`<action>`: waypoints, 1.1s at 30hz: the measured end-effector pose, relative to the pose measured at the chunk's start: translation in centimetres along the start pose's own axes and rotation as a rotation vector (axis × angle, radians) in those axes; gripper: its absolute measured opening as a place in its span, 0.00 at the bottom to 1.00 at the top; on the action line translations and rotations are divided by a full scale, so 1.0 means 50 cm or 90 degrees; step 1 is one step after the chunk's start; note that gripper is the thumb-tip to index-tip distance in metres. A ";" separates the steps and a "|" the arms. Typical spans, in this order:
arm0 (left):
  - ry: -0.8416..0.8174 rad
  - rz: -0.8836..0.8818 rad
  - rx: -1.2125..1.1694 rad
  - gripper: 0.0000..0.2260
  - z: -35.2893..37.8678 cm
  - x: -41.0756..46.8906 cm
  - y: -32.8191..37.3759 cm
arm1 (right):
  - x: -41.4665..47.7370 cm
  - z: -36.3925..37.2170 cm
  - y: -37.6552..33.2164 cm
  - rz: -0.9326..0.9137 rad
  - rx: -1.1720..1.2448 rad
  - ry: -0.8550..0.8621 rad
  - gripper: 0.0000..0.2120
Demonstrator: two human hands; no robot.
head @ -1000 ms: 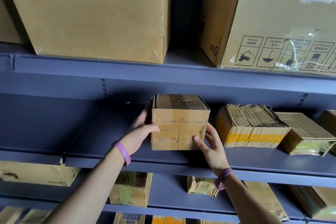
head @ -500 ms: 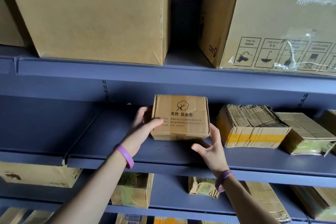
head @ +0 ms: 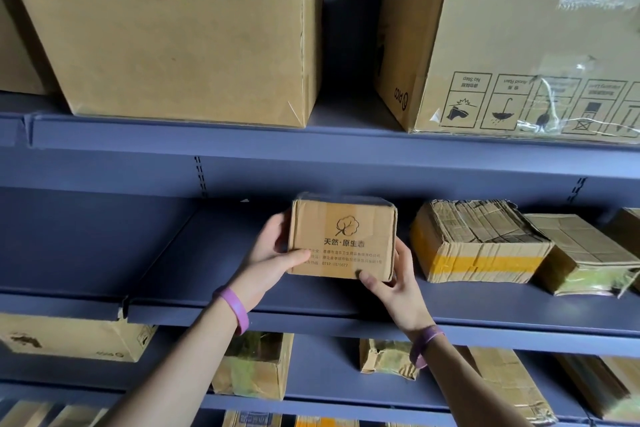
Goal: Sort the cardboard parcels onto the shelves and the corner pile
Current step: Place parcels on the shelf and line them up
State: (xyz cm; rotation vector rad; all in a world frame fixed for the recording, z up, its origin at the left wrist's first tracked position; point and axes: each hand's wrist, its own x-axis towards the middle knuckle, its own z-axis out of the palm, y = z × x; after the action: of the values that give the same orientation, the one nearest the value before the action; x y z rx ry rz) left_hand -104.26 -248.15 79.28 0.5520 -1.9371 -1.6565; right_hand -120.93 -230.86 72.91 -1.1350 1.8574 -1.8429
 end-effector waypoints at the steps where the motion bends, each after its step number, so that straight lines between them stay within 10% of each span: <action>1: 0.001 0.003 0.001 0.28 -0.001 0.000 0.000 | 0.001 0.001 0.001 0.003 -0.003 -0.002 0.43; 33: 0.065 0.011 0.011 0.24 0.002 -0.020 0.011 | -0.001 0.001 0.001 -0.065 -0.119 0.003 0.44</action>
State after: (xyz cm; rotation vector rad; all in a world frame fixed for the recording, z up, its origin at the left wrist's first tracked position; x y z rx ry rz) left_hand -103.53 -247.36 79.66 0.6125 -1.8785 -1.5718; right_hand -120.86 -230.88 72.83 -1.3104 2.0455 -1.7534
